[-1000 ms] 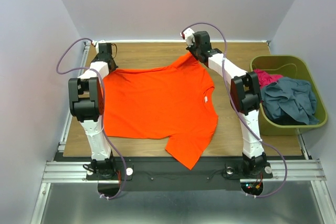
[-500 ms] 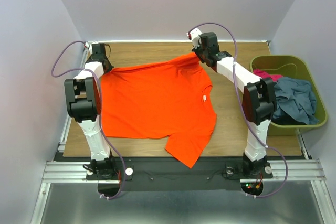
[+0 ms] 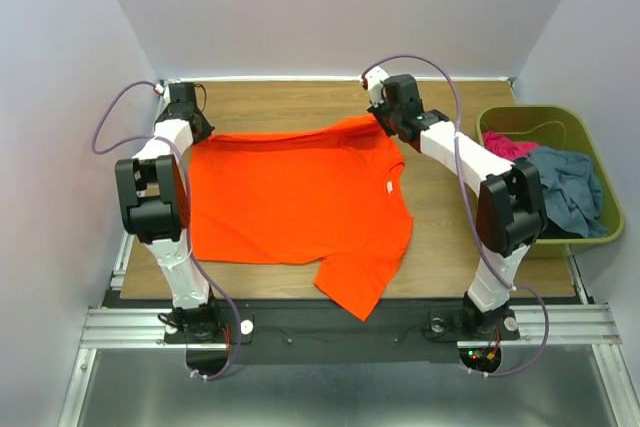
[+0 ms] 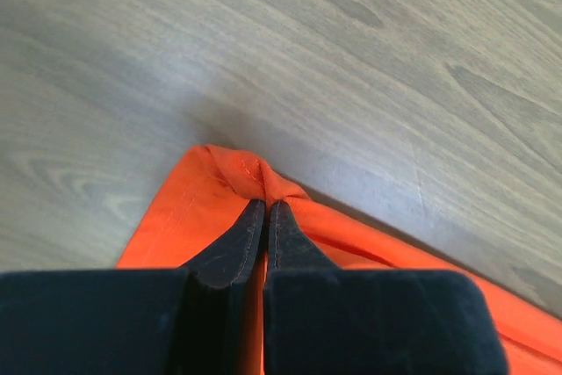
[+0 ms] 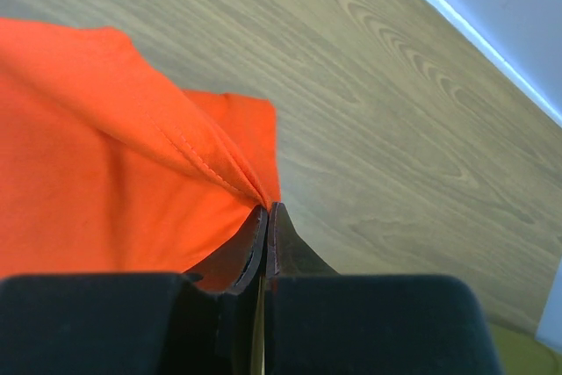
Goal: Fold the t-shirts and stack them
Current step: Fold the tshirt
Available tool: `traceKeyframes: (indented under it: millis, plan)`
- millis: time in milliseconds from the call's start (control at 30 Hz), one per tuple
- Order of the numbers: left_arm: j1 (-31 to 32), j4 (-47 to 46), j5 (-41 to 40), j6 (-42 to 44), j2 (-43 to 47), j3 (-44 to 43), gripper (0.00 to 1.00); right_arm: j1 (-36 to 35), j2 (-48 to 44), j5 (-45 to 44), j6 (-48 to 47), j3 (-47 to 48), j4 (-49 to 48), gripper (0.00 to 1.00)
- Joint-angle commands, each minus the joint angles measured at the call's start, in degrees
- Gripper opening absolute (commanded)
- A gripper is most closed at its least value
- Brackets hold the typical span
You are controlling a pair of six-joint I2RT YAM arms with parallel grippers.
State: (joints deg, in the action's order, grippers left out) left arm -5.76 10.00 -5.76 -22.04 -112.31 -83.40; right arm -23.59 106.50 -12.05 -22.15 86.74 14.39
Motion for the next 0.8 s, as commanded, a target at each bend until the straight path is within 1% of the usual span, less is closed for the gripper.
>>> traceKeyframes:
  millis: [0, 300, 500, 633, 767]
  plan:
    - [-0.6, 0.5, -0.8, -1.9, 7.0, 2.2, 0.0, -1.3, -4.3, -0.6, 3.1, -0.9, 2.7, 0.01]
    - [-1.8, 0.4, 0.0, -2.5, 9.2, 7.1, 0.0, -2.7, -8.4, 2.6, 9.5, -7.5, 6.7, 0.01]
    - [-2.9, -1.0, 0.1, -2.3, 9.7, 11.0, 0.0, -3.0, -9.5, 6.1, 15.9, -10.8, 8.9, 0.01]
    - [-3.0, -1.7, 0.6, -2.0, 8.5, 12.3, 0.0, -3.0, -9.0, 9.3, 19.2, -12.1, 9.9, 0.01]
    - [-3.0, -2.4, 1.5, -1.7, 7.9, 12.8, 0.0, -3.1, -8.0, 9.9, 21.9, -11.2, 11.6, 0.01]
